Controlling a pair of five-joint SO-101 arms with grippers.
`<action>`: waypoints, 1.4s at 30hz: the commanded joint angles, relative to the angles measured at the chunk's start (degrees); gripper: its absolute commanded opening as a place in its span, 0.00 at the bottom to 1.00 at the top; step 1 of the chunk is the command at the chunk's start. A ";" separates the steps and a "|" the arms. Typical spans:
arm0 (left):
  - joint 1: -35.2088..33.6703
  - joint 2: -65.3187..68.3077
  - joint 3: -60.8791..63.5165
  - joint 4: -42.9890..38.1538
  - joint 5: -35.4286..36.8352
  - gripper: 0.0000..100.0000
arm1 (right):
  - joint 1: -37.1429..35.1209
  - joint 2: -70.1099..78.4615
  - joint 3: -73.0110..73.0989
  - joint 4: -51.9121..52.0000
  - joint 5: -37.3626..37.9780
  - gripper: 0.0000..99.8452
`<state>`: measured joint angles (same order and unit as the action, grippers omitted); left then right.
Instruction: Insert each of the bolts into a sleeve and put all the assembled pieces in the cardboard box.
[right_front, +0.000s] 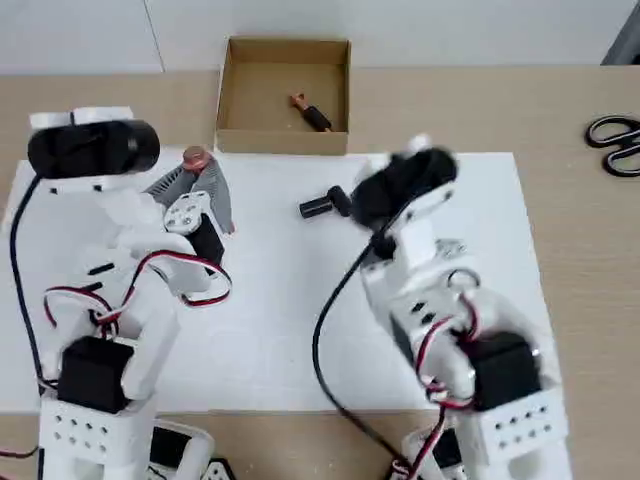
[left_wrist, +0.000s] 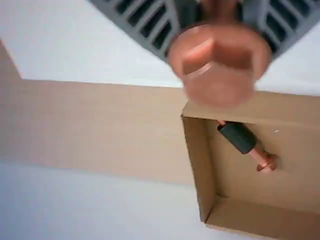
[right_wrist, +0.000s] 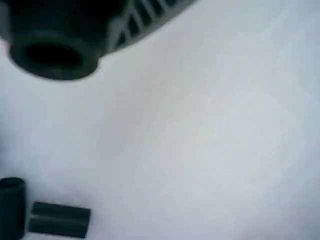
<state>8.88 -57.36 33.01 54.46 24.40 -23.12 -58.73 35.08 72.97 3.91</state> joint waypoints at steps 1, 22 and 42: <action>0.35 -2.20 3.38 -5.89 1.23 0.00 | -0.48 -7.08 8.26 -8.13 1.67 0.00; 11.78 -2.46 12.26 -13.63 1.49 0.00 | -14.02 -39.52 50.29 -34.95 -2.46 0.00; 18.73 -2.55 15.52 -13.45 1.49 0.00 | -16.66 -39.96 50.73 -35.12 -6.68 0.00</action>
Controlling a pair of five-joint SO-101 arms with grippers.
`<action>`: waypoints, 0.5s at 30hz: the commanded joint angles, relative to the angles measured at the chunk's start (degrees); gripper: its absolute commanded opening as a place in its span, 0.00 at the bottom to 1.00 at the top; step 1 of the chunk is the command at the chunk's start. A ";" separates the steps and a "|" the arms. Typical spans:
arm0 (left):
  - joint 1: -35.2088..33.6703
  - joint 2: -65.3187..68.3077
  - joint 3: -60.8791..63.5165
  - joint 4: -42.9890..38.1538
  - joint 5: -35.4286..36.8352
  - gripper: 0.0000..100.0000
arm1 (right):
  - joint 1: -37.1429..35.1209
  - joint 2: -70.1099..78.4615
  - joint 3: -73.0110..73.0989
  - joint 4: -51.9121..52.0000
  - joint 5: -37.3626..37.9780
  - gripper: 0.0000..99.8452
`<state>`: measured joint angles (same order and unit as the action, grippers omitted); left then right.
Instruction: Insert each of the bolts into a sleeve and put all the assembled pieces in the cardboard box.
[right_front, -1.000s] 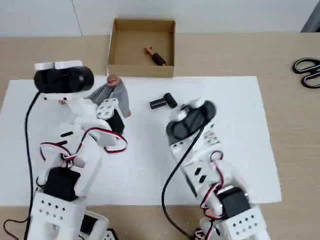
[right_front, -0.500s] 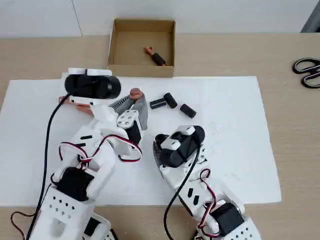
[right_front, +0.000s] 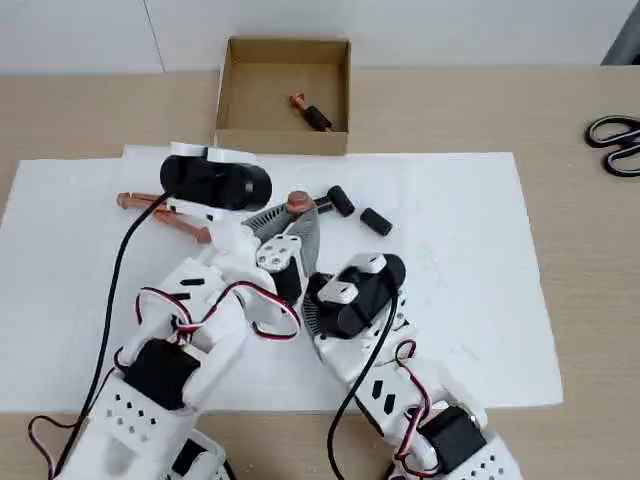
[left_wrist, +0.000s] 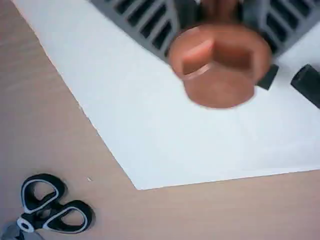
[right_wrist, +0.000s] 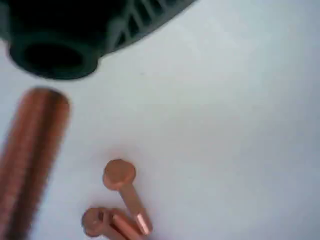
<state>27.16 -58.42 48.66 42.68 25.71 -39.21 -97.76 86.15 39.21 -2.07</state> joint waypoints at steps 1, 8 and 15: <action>0.88 -1.49 0.48 -2.02 0.18 0.00 | -0.66 -0.92 -0.26 -1.45 -0.70 0.00; 1.05 -1.49 5.23 -5.98 0.18 0.00 | -0.75 -0.92 -0.26 -1.45 -0.70 0.00; 0.70 -1.49 5.32 -4.40 0.18 0.00 | -0.48 -1.01 -0.35 -1.45 -0.62 0.00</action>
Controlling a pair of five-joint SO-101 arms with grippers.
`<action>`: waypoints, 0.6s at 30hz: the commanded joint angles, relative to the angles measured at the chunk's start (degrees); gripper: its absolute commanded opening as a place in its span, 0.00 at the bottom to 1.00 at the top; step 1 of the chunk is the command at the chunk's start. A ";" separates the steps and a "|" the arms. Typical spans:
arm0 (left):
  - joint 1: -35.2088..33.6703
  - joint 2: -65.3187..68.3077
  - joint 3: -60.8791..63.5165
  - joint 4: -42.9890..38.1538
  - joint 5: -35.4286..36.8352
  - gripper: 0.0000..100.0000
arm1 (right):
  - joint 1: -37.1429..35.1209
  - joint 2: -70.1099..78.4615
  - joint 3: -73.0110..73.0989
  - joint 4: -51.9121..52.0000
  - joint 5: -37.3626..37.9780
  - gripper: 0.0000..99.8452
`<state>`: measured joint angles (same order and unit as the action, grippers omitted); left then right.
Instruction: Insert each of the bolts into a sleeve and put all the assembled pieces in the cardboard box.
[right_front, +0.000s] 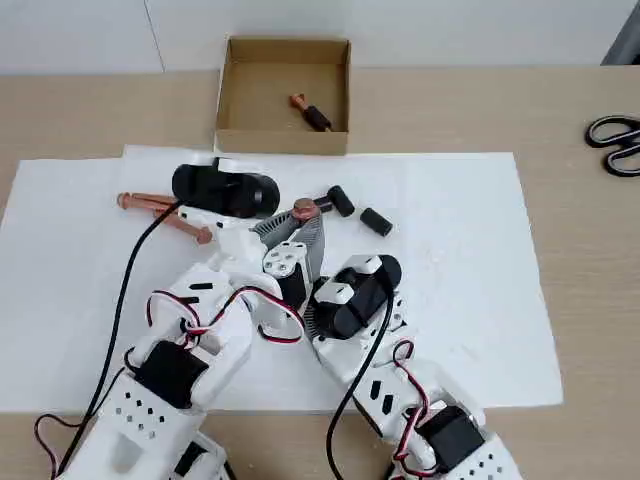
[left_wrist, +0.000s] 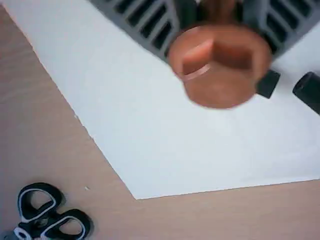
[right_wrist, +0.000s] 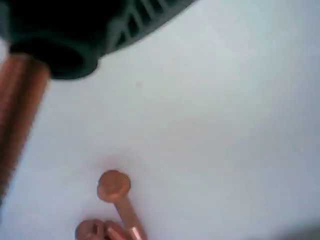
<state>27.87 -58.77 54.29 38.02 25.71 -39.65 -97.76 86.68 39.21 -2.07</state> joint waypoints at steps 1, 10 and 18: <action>0.00 -1.23 -0.40 0.97 0.18 0.00 | -0.04 -1.10 -0.88 -1.45 -0.62 0.00; -0.09 -6.51 -0.04 5.01 0.18 0.00 | 0.04 -1.10 -0.88 -1.45 -0.53 0.00; 0.44 -6.86 4.00 4.92 0.18 0.00 | 0.04 -1.10 -0.88 -1.45 -0.53 0.00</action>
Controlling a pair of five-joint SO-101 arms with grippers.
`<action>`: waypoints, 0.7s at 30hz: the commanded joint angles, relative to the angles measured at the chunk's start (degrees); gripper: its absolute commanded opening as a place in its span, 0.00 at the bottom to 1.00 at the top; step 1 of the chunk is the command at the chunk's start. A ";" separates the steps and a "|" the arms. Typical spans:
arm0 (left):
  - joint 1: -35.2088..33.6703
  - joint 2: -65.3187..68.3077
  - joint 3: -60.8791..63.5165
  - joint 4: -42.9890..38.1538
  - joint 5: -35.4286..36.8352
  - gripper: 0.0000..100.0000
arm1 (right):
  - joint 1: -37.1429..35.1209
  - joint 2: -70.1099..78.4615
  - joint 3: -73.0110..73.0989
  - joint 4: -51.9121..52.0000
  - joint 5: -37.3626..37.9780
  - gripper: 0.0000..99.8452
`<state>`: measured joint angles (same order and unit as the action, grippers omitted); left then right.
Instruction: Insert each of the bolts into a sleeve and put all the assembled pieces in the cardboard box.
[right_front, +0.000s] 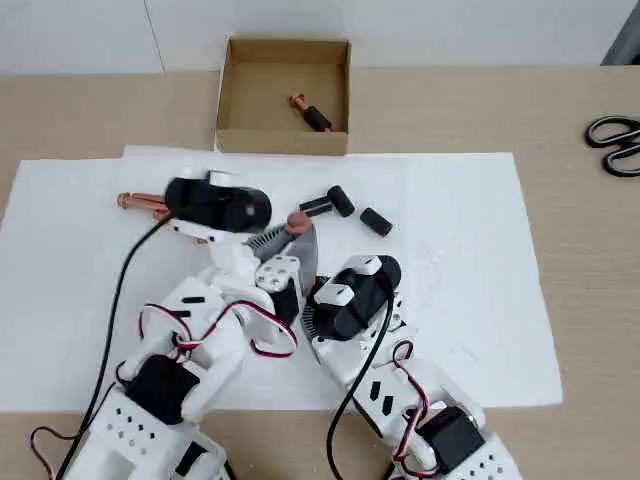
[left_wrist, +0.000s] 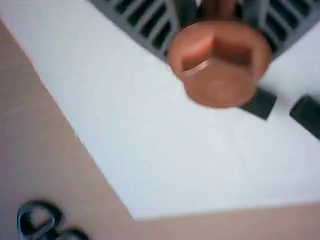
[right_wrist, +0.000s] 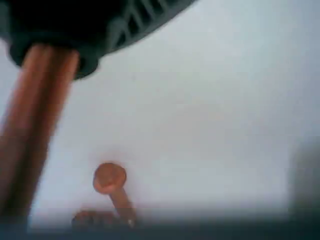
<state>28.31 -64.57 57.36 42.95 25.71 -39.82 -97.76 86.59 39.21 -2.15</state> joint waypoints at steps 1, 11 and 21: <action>0.00 -1.05 1.54 0.00 0.18 0.00 | 0.22 -1.10 -0.79 -1.45 -0.44 0.00; 0.00 -1.05 4.18 1.67 0.09 0.00 | 1.36 -1.27 -0.88 -1.27 -0.44 0.00; 0.09 -1.05 4.44 6.59 0.00 0.00 | 3.03 -1.36 -1.14 -1.19 -0.44 0.00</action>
<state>28.57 -65.71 61.49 47.96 25.71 -38.59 -97.67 87.12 39.30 -2.33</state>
